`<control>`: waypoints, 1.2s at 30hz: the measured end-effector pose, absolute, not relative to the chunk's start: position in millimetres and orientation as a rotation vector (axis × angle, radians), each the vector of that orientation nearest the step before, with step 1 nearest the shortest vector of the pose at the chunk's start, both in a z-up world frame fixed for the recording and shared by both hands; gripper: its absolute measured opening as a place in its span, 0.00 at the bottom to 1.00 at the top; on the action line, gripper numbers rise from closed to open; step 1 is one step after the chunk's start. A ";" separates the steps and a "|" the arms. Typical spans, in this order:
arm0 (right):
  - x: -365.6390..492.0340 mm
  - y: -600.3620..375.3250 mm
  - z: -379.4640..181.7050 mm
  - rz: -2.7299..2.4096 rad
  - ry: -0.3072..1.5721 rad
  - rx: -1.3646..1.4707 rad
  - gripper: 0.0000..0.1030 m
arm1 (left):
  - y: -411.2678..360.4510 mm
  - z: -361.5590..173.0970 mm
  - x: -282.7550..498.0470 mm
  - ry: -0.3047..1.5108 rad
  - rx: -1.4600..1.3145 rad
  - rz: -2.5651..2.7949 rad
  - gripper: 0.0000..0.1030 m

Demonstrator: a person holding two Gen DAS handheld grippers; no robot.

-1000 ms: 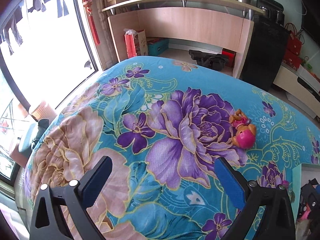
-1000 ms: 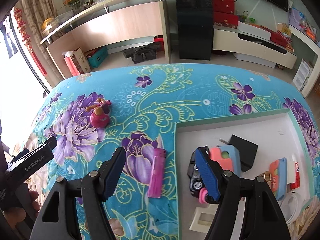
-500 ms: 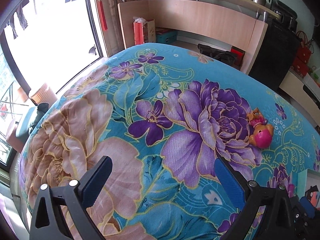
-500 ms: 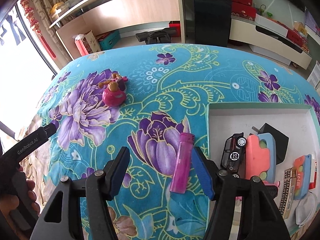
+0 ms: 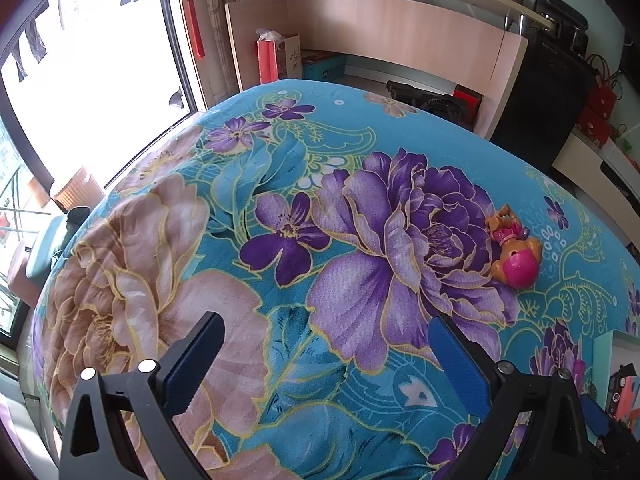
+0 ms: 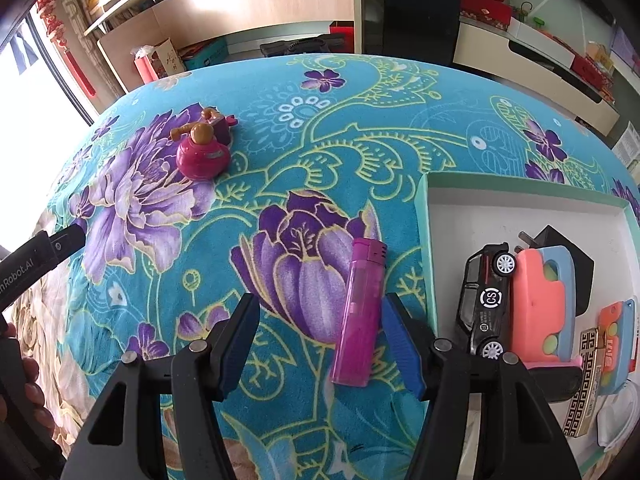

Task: Organize rigid objects
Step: 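Close the right tool on the pink lighter, then grasp the pink toy figure with the left tool while the right tool holds the lighter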

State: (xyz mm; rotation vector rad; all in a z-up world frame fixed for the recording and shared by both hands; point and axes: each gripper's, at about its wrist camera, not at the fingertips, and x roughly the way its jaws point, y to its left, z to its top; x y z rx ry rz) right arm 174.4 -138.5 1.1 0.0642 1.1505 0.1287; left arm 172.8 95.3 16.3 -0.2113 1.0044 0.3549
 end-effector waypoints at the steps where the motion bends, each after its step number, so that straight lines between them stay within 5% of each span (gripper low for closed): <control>1: 174.9 -138.5 -0.2 0.138 1.151 0.078 0.55 | 95.2 15.6 173.1 1.006 -0.212 0.353 1.00; 7: 177.4 -137.6 -4.4 0.120 1.124 0.047 0.31 | 93.9 10.9 175.5 1.021 -0.213 0.352 1.00; 12: 181.0 -132.0 -7.5 0.097 1.097 -0.042 0.22 | 86.6 6.5 180.1 1.033 -0.214 0.318 1.00; 36: 222.3 -144.6 5.9 0.126 1.079 -0.004 0.20 | 28.3 4.7 220.0 0.924 -0.175 0.092 0.96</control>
